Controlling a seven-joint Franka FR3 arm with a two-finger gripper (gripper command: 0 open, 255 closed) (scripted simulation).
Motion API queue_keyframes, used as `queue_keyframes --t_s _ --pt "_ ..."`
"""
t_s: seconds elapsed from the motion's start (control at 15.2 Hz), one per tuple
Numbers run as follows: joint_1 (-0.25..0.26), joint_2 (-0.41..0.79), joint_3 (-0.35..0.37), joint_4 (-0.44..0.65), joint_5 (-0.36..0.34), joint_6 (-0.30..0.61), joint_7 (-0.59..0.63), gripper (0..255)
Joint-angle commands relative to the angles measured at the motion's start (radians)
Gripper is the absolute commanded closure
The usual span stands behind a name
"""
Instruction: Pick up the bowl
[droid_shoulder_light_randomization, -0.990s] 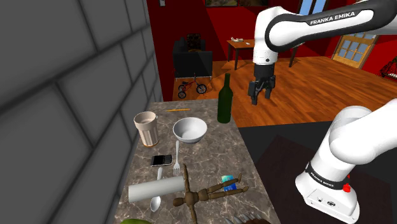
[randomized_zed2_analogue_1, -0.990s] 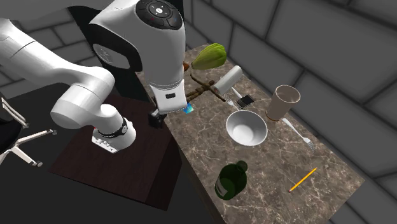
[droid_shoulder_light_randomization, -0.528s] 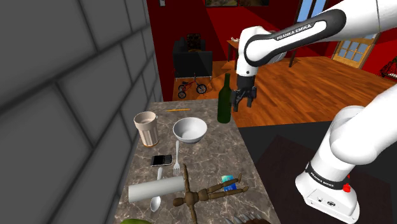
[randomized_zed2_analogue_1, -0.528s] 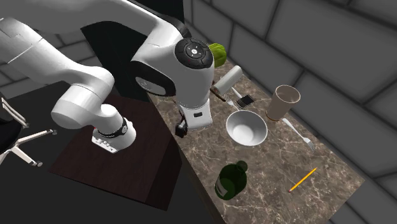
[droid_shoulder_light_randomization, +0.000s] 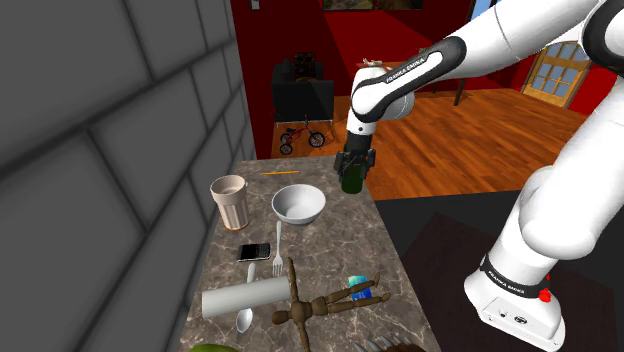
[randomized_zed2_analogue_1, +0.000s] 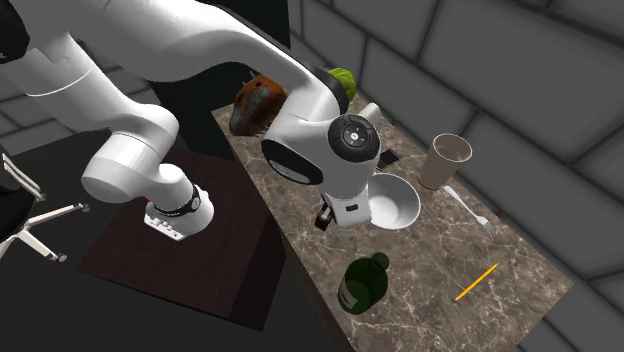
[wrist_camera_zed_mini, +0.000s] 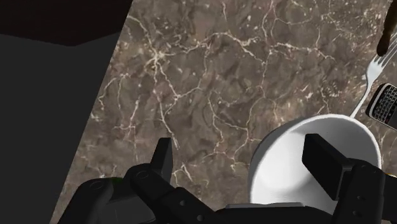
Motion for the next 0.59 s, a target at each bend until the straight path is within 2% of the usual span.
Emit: queue_keyframes --t_s 0.0,0.53 --pt "0.01 0.077 0.003 0.038 0.043 0.05 -0.013 0" --pt "0.01 0.378 0.026 0.257 0.21 0.164 -0.086 0"
